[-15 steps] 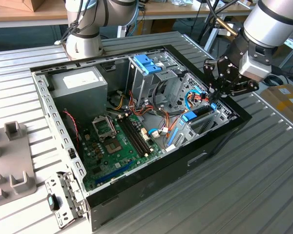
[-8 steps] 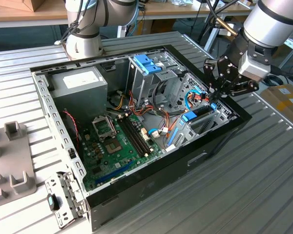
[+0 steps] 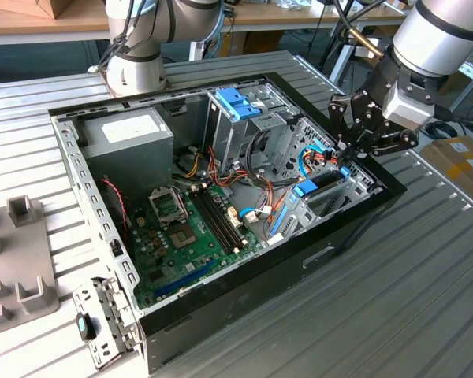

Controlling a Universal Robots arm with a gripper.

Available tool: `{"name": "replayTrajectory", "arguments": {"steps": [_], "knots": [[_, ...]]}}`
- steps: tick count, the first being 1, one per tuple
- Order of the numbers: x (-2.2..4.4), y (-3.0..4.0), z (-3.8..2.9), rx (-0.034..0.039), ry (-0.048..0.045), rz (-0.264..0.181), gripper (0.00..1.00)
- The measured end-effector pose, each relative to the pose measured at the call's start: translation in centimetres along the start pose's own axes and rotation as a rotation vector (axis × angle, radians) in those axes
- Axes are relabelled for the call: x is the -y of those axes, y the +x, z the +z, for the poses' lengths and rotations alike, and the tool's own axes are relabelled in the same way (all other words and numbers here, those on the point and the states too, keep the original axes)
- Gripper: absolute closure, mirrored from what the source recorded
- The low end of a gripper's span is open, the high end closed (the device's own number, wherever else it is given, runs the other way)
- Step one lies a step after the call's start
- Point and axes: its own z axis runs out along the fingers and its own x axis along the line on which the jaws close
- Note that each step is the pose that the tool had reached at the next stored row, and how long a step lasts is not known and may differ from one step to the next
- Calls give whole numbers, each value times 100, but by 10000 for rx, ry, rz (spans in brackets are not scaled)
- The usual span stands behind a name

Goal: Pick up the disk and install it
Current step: 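Insert the first disk wire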

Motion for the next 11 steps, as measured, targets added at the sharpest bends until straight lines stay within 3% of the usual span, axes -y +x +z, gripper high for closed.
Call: {"name": "replayTrajectory", "arguments": {"steps": [11], "knots": [[0,0,0,-26,8,245,83]]}}
